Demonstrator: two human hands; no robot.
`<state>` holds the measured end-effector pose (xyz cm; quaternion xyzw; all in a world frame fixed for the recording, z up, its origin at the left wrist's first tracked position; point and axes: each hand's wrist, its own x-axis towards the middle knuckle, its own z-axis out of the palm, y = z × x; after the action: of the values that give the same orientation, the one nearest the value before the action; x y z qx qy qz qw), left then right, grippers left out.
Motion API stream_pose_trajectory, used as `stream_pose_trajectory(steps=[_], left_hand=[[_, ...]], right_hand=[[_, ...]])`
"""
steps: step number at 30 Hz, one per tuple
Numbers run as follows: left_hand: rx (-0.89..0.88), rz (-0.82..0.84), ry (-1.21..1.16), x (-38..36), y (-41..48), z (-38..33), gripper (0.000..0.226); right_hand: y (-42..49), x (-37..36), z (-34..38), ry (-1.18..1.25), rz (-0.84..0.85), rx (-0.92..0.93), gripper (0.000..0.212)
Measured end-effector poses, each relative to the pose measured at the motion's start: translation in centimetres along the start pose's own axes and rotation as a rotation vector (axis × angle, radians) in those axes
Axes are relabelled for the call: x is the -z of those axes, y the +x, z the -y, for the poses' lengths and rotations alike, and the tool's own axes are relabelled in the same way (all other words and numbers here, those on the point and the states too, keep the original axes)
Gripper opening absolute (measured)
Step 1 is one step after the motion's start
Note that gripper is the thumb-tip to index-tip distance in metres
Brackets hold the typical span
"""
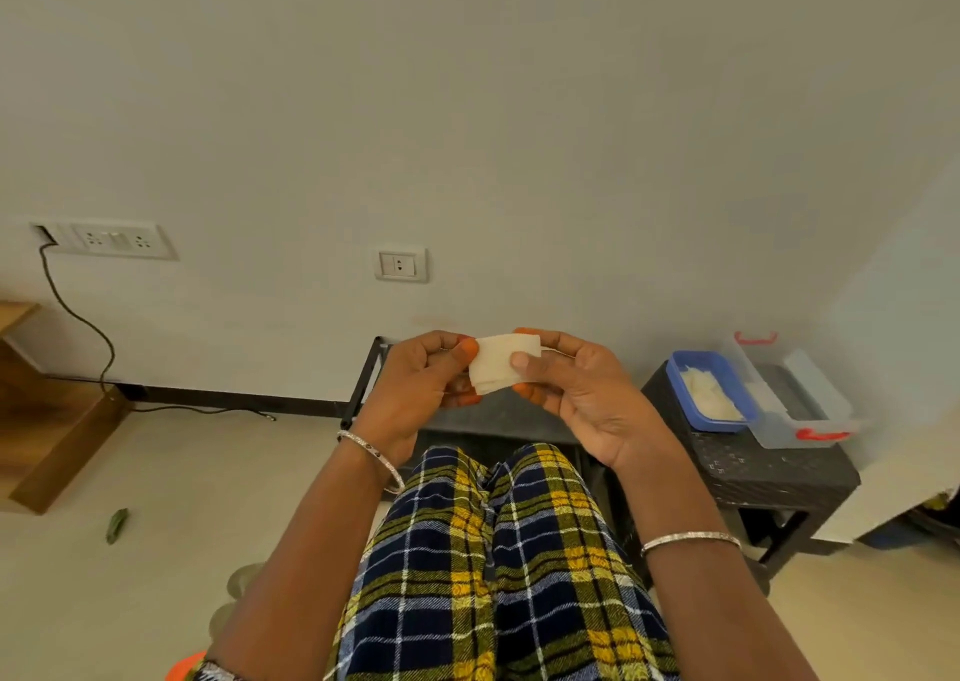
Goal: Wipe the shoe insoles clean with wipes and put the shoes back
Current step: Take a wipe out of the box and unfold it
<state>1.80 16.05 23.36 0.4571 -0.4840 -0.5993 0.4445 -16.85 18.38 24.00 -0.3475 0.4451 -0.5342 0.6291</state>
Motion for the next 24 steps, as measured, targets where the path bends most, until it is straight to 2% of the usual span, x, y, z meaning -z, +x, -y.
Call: stream_pose_trajectory(steps=[4,7,10,13,17,22,24], left_hand=[[0.030,0.010,0.060,1.6,-0.1,0.5,0.026],[-0.034,0.029,0.200,2.8,-0.2,0.4,0.028],[-0.042,0.081,0.209,4.1,-0.2,0.4,0.026],[-0.025,0.028,0.119,5.0,0.0,0.8,0.026],[0.051,-0.082,-0.061,5.8,0.6,1.8,0.028],[0.080,-0.124,-0.068,7.9,1.7,3.3,0.026],[0.085,-0.134,-0.070,8.9,2.2,3.9,0.026]], right_hand=[[0.8,-0.8,-0.9,-0.148,-0.039,0.054,0.037],[1.5,-1.8,-1.1,-0.255,0.029,0.047,0.029],[2.3,-2.8,-1.2,-0.327,0.094,0.044,0.024],[3.2,-3.8,-1.7,-0.300,0.107,0.050,0.028],[4.1,-4.9,-3.5,-0.174,0.154,-0.123,0.036],[6.5,-5.8,-5.8,-0.142,0.083,-0.218,0.047],[7.7,-6.0,-6.4,-0.134,0.087,-0.240,0.043]])
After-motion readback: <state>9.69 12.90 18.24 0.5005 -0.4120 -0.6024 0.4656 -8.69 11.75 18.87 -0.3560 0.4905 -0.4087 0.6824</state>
